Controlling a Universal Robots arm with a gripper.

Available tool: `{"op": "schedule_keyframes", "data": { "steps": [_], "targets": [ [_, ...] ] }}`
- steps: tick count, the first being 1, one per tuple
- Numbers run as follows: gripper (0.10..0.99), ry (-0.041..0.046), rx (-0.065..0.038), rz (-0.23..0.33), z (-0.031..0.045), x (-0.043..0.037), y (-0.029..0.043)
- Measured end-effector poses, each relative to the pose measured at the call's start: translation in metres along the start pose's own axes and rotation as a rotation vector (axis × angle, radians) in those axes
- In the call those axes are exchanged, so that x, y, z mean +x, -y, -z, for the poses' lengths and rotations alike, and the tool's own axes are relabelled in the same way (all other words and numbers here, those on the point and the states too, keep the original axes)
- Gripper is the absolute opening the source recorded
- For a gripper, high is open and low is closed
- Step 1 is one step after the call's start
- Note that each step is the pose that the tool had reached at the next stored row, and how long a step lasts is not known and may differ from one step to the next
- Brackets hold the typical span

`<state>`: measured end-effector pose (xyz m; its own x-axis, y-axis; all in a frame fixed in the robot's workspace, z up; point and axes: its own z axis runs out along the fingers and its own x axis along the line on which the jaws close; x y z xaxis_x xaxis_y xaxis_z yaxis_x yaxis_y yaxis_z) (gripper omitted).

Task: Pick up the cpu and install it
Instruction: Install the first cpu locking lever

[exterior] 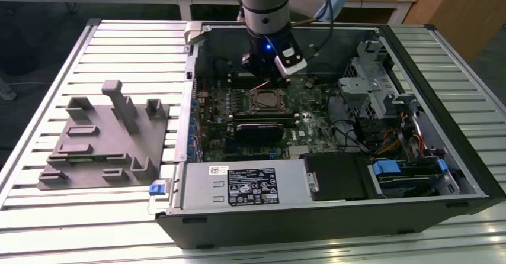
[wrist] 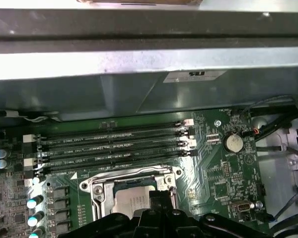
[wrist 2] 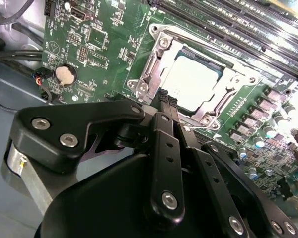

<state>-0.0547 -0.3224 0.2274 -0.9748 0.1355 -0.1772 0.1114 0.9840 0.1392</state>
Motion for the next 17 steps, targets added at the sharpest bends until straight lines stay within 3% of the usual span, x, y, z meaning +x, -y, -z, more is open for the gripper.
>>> {"op": "schedule_keyframes", "data": {
  "steps": [5,10,15,17],
  "targets": [
    [0.106,0.0001,-0.003,-0.001,-0.0011,0.0005,-0.0006],
    [0.106,-0.0026,-0.028,-0.006,-0.0017,0.0023,-0.0004],
    [0.106,-0.0070,-0.067,-0.014,-0.0022,0.0062,0.0001],
    [0.106,-0.0079,-0.075,-0.015,-0.0029,0.0075,0.0004]
  ]
}}
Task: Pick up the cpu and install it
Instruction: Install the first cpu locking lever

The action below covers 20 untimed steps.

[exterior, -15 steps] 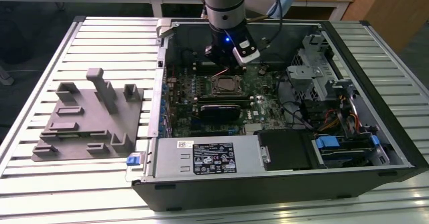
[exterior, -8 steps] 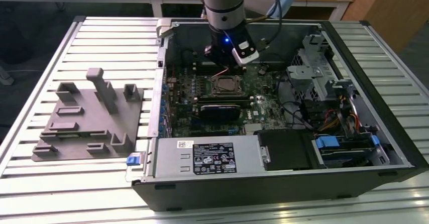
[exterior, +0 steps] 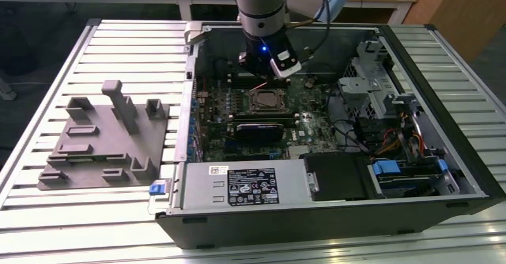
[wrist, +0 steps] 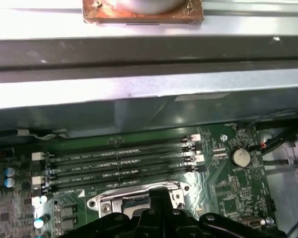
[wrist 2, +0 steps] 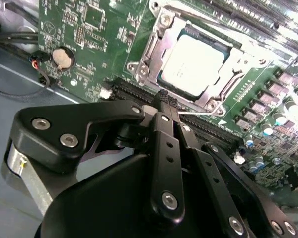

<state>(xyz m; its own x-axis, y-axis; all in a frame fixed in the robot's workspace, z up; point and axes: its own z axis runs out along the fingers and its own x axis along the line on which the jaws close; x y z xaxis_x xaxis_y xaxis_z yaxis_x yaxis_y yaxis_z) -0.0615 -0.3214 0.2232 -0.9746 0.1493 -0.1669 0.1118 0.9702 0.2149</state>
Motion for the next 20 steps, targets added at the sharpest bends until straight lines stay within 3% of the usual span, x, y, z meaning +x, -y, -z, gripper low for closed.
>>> {"op": "schedule_keyframes", "data": {
  "steps": [11,20],
  "targets": [
    [0.106,-0.0015,-0.020,-0.004,-0.0061,0.0047,-0.0029],
    [0.106,-0.0011,-0.021,-0.004,-0.0097,0.0061,-0.0071]
  ]
}}
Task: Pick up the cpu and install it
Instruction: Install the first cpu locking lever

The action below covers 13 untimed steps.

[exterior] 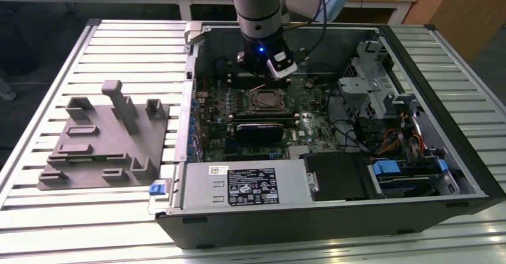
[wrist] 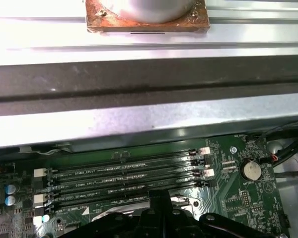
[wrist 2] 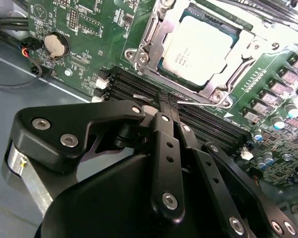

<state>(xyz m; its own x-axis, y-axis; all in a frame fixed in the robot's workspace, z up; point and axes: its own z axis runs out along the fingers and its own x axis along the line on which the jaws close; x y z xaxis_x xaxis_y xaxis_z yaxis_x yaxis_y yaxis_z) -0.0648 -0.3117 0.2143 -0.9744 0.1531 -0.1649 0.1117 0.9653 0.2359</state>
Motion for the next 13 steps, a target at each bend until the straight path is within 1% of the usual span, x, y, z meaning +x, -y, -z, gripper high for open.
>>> {"op": "schedule_keyframes", "data": {
  "steps": [1,2,7,8,10,13],
  "targets": [
    [0.106,0.0024,0.000,0.000,-0.0003,0.0001,0.0001],
    [0.106,0.0067,-0.001,0.001,-0.0006,0.0003,0.0002],
    [0.106,0.0446,-0.007,0.010,-0.0032,0.0012,0.0007],
    [0.106,0.0498,-0.008,0.011,-0.0036,0.0016,0.0005],
    [0.106,0.0554,-0.008,0.012,-0.0043,0.0026,0.0000],
    [0.106,0.0598,-0.007,0.014,-0.0054,0.0038,-0.0014]
  ]
}}
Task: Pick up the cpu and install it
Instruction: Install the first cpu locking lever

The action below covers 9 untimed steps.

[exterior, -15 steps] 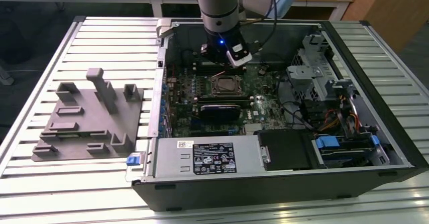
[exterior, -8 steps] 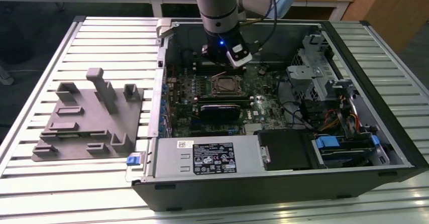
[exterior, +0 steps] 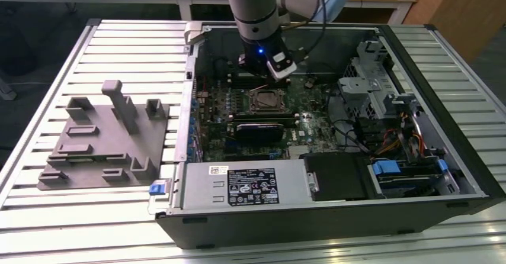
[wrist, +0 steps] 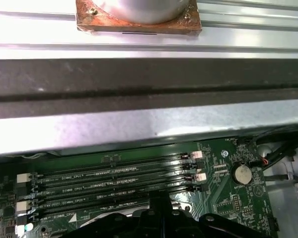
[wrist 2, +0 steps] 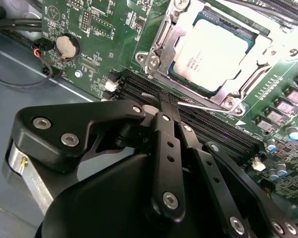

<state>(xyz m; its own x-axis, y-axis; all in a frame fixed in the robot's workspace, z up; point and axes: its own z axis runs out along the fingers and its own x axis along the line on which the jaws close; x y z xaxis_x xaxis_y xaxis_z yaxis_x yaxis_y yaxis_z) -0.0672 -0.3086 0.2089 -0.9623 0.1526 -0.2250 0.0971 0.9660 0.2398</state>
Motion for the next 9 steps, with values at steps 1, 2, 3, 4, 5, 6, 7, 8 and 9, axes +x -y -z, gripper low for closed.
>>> {"op": "schedule_keyframes", "data": {
  "steps": [1,2,3,4,5,6,7,8,9],
  "targets": [
    [0.106,0.0008,0.001,0.000,-0.0005,0.0003,-0.0007],
    [0.106,0.0015,0.002,0.001,-0.0009,0.0007,-0.0014],
    [0.106,0.0022,0.002,0.001,-0.0014,0.0011,-0.0020],
    [0.106,0.0026,0.002,0.000,-0.0019,0.0013,-0.0025],
    [0.106,0.0030,0.002,0.000,-0.0023,0.0016,-0.0029],
    [0.106,0.0038,0.003,-0.001,-0.0029,0.0018,-0.0032],
    [0.106,0.0046,0.004,-0.002,-0.0035,0.0020,-0.0033],
    [0.106,0.0061,0.006,-0.007,-0.0041,0.0021,-0.0033],
    [0.106,0.0079,0.009,-0.014,-0.0046,0.0022,-0.0033]
  ]
}}
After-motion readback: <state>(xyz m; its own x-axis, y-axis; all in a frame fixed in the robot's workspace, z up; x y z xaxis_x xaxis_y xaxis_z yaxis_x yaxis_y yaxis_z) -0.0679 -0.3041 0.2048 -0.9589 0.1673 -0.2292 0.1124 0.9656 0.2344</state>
